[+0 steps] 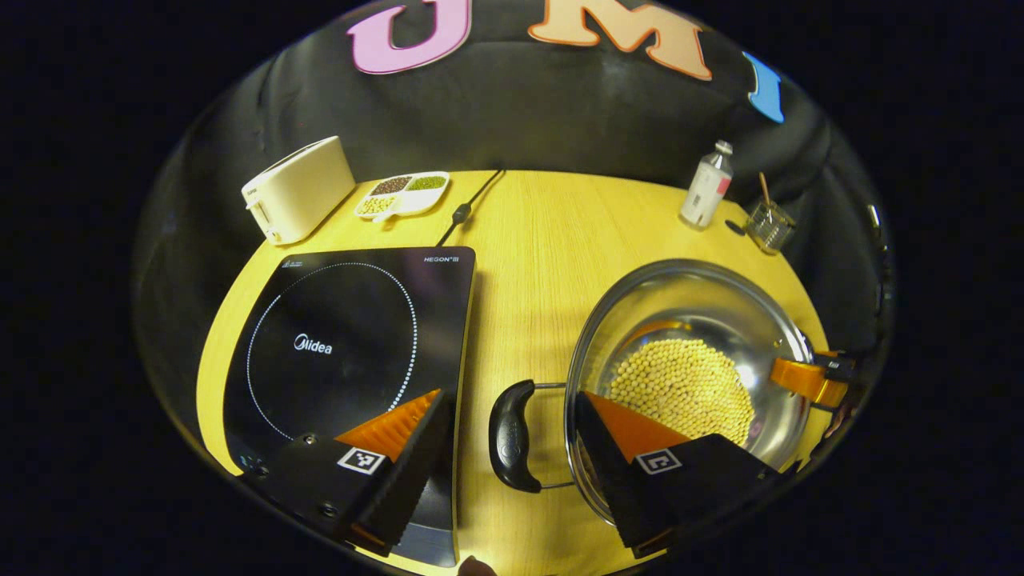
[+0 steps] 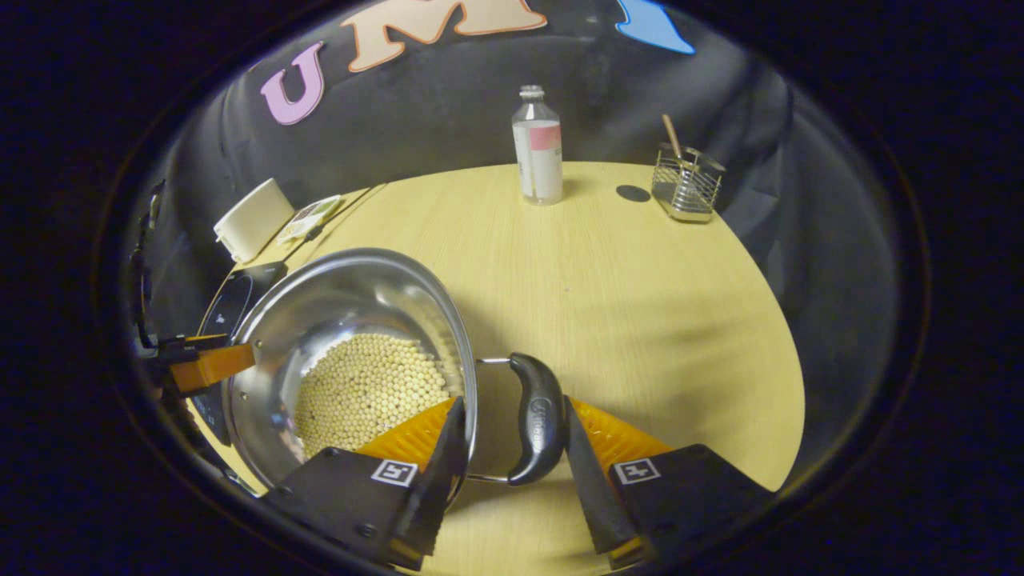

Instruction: First push the handle of the pot to place it horizontally, then grasp the pot with both hands and set it on the induction cooktop.

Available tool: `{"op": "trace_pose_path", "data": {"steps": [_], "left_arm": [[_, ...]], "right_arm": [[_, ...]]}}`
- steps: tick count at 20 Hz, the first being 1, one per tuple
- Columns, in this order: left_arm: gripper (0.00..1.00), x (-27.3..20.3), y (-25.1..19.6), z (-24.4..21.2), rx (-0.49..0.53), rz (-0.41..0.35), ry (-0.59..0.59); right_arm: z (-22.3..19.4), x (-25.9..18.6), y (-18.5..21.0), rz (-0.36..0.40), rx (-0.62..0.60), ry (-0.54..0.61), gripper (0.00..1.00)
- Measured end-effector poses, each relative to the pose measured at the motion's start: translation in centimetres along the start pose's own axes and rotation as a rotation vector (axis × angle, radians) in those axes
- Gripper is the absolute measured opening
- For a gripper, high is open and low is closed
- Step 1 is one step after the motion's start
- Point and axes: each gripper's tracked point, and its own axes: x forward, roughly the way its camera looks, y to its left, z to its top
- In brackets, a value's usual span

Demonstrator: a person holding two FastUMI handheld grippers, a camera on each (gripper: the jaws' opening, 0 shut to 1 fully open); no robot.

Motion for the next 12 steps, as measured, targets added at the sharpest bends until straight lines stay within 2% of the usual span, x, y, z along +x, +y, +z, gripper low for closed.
{"op": "trace_pose_path", "data": {"steps": [2, 3, 4, 5, 6, 9, 11, 12], "left_arm": [[0.94, 0.1, -1.9, -0.8, -0.008, -0.062, 0.047], [0.81, -0.2, -2.1, -1.1, -0.001, -0.057, 0.064], [0.84, 0.5, -2.1, -1.3, -0.007, -0.059, 0.062], [0.85, 1.1, -2.1, -1.4, -0.028, -0.06, 0.068], [0.84, 1.4, -2.2, -1.3, -0.044, -0.06, 0.068], [0.84, 2.4, -1.8, -2.2, -0.022, -0.05, 0.111], [0.76, 2.7, -2.0, -1.6, -0.035, -0.077, 0.09], [0.74, 2.5, -2.1, -1.9, -0.039, -0.093, 0.102]], "right_arm": [[0.0, 0.0, -0.1, 0.002, -0.008, -0.002, 0.63], [0.0, -0.1, -0.2, 0.002, -0.008, -0.004, 0.65], [0.1, 0.0, -0.3, 0.005, -0.006, -0.002, 0.67], [-0.1, 0.0, -0.5, 0.007, -0.001, -0.001, 0.63], [-0.1, -0.1, -0.7, 0.009, 0.002, 0.0, 0.63], [-0.2, 0.0, -0.8, -0.007, 0.003, 0.001, 0.63], [-0.1, -0.3, -0.9, -0.019, 0.039, -0.003, 0.58], [-0.1, -0.1, -0.8, -0.022, 0.056, -0.009, 0.59]]}}
